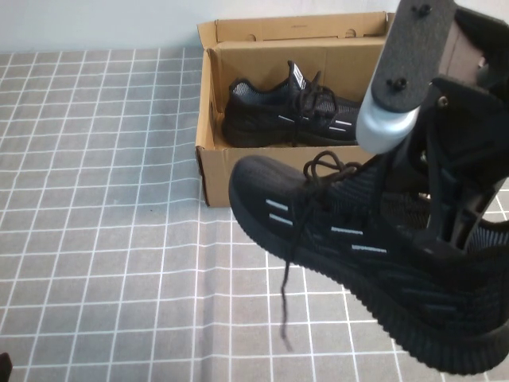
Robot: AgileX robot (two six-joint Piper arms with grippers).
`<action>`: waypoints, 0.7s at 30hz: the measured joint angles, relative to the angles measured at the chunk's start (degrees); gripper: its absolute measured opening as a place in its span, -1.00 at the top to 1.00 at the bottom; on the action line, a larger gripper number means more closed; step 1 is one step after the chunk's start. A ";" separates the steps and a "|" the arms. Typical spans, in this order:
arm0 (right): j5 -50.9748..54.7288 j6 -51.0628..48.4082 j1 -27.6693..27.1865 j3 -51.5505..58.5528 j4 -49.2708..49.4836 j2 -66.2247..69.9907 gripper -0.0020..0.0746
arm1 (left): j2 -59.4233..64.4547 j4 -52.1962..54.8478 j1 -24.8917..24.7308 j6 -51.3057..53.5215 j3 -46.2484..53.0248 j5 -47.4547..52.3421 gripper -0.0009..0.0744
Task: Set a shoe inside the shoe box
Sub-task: Hand over the shoe
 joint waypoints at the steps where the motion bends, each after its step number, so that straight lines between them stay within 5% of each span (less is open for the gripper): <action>1: 0.00 -0.52 0.00 0.00 0.00 0.13 0.96 | 0.00 0.00 0.00 0.00 0.00 0.00 0.98; 12: -0.47 -1.15 0.00 0.00 0.00 0.46 0.96 | 0.00 3.15 0.00 1.49 0.00 -4.67 0.98; 21: -0.47 -1.15 0.00 0.00 1.55 0.46 0.96 | 0.00 -14.34 0.00 -14.43 0.00 -23.23 0.98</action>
